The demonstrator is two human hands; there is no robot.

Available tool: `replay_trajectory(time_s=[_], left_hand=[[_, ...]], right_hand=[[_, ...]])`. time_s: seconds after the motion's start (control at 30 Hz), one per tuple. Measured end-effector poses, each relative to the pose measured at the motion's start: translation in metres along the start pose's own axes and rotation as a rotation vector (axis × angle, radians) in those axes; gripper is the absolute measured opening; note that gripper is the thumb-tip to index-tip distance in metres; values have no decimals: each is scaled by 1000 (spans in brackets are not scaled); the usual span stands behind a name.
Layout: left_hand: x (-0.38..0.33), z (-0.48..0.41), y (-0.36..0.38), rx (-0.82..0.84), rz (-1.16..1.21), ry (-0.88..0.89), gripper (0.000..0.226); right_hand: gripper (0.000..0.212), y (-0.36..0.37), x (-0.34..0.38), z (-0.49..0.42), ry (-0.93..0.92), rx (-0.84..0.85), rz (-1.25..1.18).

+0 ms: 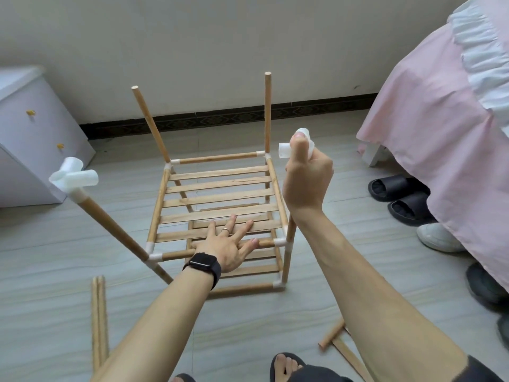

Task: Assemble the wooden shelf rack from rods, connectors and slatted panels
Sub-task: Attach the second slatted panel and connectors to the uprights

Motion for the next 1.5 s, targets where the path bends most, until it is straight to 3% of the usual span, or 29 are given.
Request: replay_trajectory(time_s=[0.23,0.37,0.53,0.67,0.8,0.9,0.97,1.03,1.17,1.33,1.5], left_hand=[[1,9,0,57,12,-5,66],[3,32,-25,19,-135,5,66],[26,93,-92,-199,-98,66,60],[48,157,-146,-415,-205,46,56],[57,229,-180,-741,-241,-29,45],[46,273,-177,-1010,-349,42,31],[65,295,-175,-1156,-202,28,32],[106,298,-170,-1193,139,-48,30],[164,247,-128,-923,1087,54,23],[163,241,-132,-1090,1140,155,19],[166,235,-134,-1092,1145,179,19]], right_hand=[[52,4,2,3,-14,90,7],[53,3,2,1,10,158,-1],[54,6,3,-2,33,237,-21],[49,4,3,0,85,300,-90],[55,-2,9,8,30,177,-10],[56,-6,8,11,39,76,45],[51,-5,7,9,52,57,62],[43,-3,6,6,69,66,50],[36,1,5,1,84,118,-38],[39,9,0,-6,117,277,-71],[32,14,3,-8,141,352,-137]])
Point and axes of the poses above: each hand's wrist, its own z-axis away from the middle knuckle, its own y-axis out of the palm, x = y × z, the point moved 10 cm from there along -z, towards the middle knuckle, and after that the axes turned 11 degrees about x, right-handed, at the moved point
